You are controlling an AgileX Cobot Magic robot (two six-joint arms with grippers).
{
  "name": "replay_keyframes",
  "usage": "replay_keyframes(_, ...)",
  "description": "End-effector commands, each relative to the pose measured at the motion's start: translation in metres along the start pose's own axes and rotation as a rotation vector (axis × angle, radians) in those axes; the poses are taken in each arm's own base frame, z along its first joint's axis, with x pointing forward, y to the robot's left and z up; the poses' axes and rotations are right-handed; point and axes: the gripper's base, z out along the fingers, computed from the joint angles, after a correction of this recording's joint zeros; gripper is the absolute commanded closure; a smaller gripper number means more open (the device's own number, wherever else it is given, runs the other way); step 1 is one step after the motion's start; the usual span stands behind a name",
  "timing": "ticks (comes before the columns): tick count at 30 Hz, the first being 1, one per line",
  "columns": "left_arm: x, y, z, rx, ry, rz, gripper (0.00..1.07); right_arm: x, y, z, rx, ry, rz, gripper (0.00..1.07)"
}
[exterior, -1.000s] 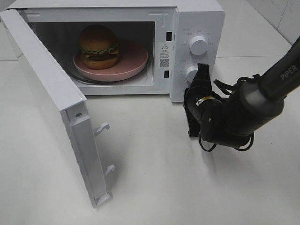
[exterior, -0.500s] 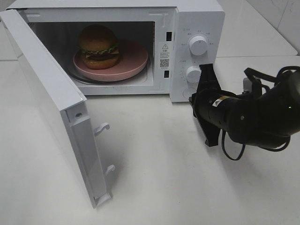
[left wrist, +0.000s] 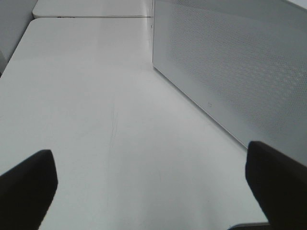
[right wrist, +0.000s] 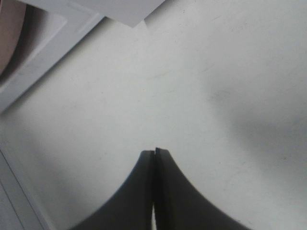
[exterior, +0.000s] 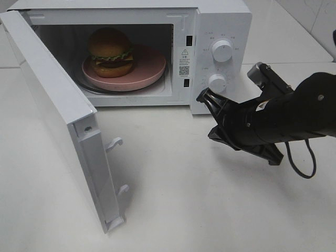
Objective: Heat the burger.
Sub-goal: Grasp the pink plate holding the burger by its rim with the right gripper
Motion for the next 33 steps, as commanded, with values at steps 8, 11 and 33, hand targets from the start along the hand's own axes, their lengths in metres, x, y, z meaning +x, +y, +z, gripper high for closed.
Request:
replay_keyframes(8, 0.000, 0.000, 0.000, -0.002, -0.016, -0.002, 0.07, 0.000, -0.003, -0.019, 0.068, 0.195, -0.419, 1.06)
replay_keyframes(11, 0.000, 0.000, 0.000, -0.002, -0.016, -0.002, 0.07, -0.004, 0.005, -0.023, 0.095, 0.250, -0.559, 1.06)
replay_keyframes(33, 0.000, 0.000, 0.000, -0.002, -0.016, -0.002, 0.07, -0.041, 0.052, -0.056, 0.088, 0.484, -1.701, 1.03)
